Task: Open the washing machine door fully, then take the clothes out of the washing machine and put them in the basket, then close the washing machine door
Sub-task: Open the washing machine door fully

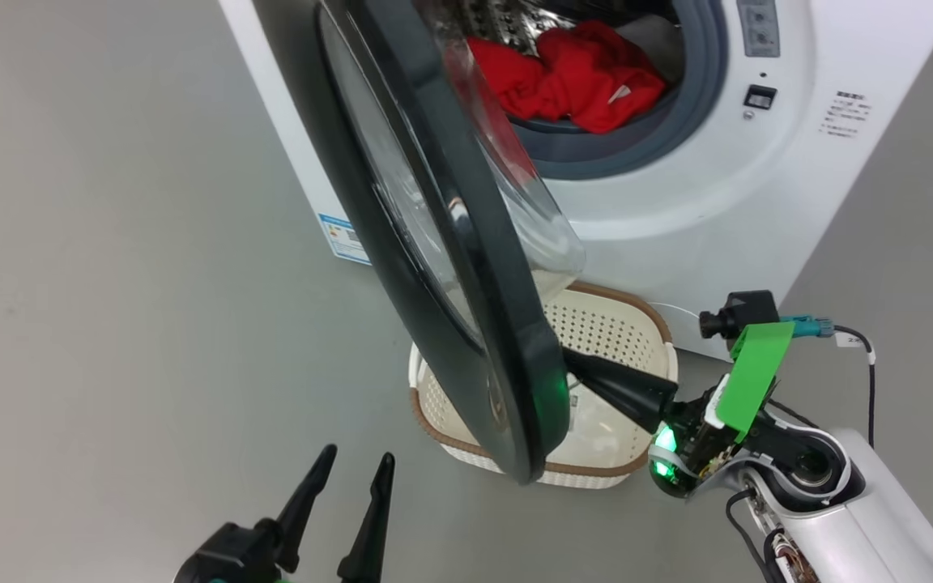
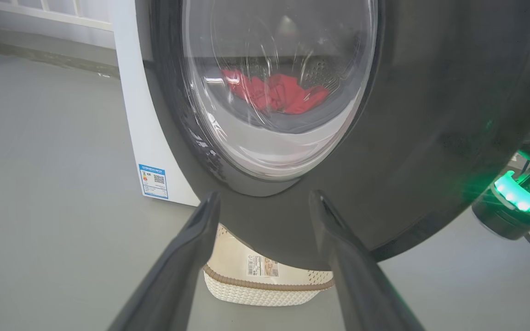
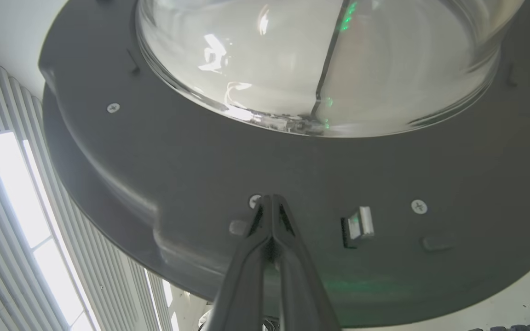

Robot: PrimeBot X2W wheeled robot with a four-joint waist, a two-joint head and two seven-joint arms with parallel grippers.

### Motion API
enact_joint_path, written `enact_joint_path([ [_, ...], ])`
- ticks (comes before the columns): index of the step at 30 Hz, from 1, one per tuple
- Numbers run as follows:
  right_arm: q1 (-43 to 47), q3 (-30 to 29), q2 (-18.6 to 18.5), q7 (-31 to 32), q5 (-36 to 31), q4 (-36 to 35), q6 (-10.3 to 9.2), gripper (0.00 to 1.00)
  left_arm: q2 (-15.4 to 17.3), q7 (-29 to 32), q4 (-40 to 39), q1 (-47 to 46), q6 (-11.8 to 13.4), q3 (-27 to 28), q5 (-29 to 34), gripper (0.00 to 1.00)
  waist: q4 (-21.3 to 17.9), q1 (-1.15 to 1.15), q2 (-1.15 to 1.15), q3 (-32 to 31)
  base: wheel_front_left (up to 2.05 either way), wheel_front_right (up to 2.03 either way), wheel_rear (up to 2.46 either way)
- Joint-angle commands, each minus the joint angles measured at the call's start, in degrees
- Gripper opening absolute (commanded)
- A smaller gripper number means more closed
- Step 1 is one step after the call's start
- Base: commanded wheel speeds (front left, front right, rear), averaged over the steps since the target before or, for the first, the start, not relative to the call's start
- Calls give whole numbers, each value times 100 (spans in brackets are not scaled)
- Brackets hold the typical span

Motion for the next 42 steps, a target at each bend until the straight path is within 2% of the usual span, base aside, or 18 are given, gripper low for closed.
enact_joint_path([
  [1,10,181,134,73,-68,-200,44,0,54,-70,-97,22,46,177,-26,100,115,0,0,-84,0,0,0],
  [18,185,858,152,-219,326,-415,44,0,54,-70,-157,176,109,334,40,100,776,0,0,-392,0,0,0],
  [30,-137,1300,153,-348,545,-290,44,0,54,-70,-422,334,256,610,-16,100,862,0,0,-349,0,0,0],
  [40,-199,1371,153,-593,515,-259,44,0,54,-70,-473,421,267,626,-6,100,853,0,0,-403,0,0,0],
  [41,-176,1353,153,-624,473,-251,44,2,54,-70,-463,419,258,620,-2,100,848,0,0,-413,0,0,0],
  [42,-148,1327,153,-659,420,-243,44,15,54,-70,-449,416,244,614,6,100,841,0,0,-426,0,0,0],
])
